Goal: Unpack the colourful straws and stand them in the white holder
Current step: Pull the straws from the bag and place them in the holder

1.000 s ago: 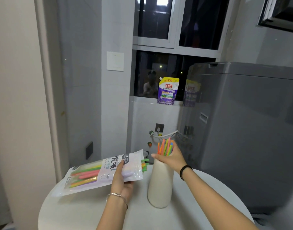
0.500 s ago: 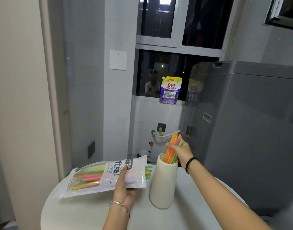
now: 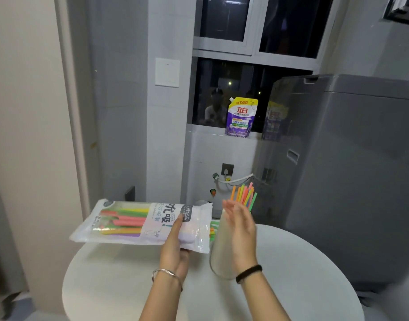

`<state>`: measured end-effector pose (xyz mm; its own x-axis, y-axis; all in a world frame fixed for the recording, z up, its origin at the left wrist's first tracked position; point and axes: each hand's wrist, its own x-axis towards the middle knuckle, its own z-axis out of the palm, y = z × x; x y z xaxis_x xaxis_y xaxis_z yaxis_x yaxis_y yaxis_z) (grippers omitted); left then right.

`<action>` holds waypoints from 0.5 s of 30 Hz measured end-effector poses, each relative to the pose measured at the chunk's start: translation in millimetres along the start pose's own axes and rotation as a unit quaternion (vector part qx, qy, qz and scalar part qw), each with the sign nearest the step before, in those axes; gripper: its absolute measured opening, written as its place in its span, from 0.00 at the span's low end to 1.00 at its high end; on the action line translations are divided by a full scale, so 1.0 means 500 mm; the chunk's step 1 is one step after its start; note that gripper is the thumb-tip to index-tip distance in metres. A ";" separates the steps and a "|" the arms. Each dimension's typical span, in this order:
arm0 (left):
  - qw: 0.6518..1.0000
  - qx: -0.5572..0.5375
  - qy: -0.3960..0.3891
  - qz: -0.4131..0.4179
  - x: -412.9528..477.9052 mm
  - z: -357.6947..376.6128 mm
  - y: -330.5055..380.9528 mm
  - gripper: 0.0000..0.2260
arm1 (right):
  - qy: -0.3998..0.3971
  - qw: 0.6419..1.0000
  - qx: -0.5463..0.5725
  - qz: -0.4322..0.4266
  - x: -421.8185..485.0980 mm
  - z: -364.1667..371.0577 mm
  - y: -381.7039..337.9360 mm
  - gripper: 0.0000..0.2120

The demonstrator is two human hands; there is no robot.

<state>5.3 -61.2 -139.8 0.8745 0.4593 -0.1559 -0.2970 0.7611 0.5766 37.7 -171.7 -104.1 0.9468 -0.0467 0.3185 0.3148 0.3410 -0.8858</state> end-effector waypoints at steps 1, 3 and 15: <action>1.000 0.017 0.000 0.012 -0.007 0.001 0.002 0.19 | -0.007 0.997 0.035 0.073 -0.011 0.013 0.013 0.10; 0.997 0.064 -0.007 0.048 -0.016 0.004 0.006 0.17 | -0.002 0.977 0.094 0.192 -0.025 0.034 0.026 0.14; 0.966 0.202 -0.028 0.157 -0.039 0.006 0.027 0.13 | 0.081 0.953 0.142 0.255 -0.057 0.054 0.056 0.19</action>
<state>-14.5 -61.2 -126.8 0.7880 0.6050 0.1140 -0.3871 0.3428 0.8560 17.6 -135.6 -128.9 0.9769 0.0558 -0.2060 -0.1981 0.5968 -0.7775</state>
